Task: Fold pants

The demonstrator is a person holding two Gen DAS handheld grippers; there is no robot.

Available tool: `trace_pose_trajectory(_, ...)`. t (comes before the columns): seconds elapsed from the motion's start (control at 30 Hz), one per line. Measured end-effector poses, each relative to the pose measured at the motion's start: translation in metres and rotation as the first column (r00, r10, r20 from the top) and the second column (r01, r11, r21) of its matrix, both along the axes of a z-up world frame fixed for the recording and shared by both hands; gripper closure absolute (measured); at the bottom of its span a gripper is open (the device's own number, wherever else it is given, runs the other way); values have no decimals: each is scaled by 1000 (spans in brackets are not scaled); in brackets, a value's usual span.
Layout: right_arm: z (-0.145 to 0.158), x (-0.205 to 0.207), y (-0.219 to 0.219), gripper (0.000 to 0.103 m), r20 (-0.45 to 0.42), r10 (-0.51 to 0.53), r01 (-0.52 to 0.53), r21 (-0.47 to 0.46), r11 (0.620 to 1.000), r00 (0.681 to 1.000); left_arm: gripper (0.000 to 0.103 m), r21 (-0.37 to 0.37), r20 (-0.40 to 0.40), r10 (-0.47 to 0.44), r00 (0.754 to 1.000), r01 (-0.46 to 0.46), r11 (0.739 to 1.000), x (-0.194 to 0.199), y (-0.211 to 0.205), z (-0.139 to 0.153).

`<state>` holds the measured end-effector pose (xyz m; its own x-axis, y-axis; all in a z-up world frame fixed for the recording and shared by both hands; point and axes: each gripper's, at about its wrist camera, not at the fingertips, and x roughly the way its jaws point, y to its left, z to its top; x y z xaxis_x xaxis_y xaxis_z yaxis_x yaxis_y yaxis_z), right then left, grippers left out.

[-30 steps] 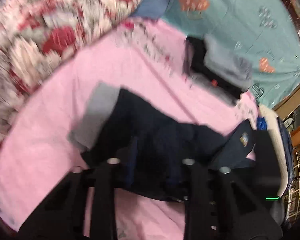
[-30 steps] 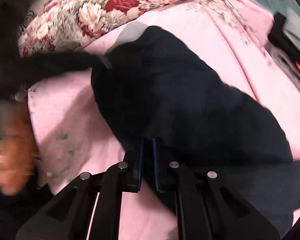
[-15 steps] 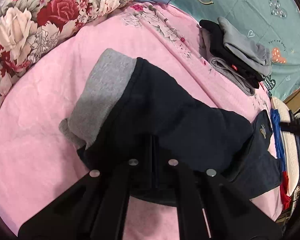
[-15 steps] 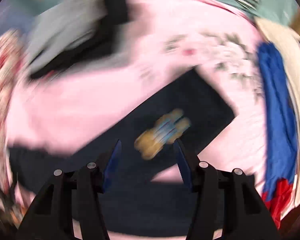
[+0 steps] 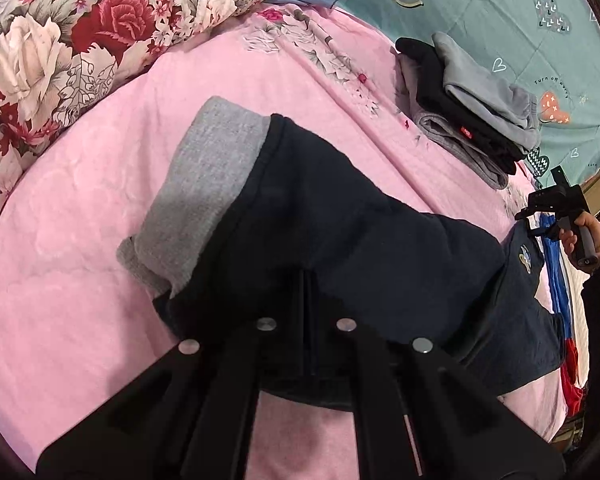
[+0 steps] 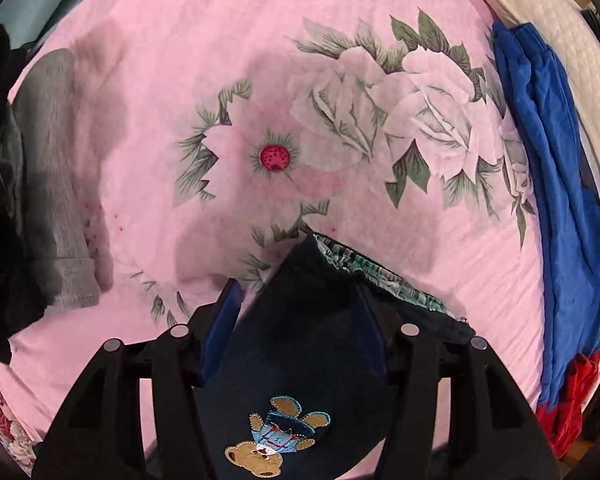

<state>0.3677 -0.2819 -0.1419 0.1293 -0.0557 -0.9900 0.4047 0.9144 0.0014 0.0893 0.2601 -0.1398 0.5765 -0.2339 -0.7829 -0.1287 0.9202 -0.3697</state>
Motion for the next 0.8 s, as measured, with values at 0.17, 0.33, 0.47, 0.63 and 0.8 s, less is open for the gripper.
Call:
trace_pose_trajectory(0.17,25,-41,-19,96,77,24,-28,49,998,997,99,0,2,1,1000,-1,1000,0,-1,1)
trace_pose_trajectory(0.33,78,-120,-39,96,218,78,-89,43,995,973,99,-19,1,6,1000,-6,1000,0,2,0)
trace_pose_trajectory(0.47,107,-196,-57,96,311,65,-94,79,992,948,99,-38,2,15,1000,-15,999,-2,3,-1)
trace_pose_trajectory(0.63,66,-306,-85,96,347,-44,-21,180,983,937,99,-31,8,19,1000,-19,999,-4,2,0)
trace_pose_trajectory(0.8,0,-350,-89,95,332,-115,39,226,973,936,99,2,8,16,1000,-16,1000,-3,-3,1)
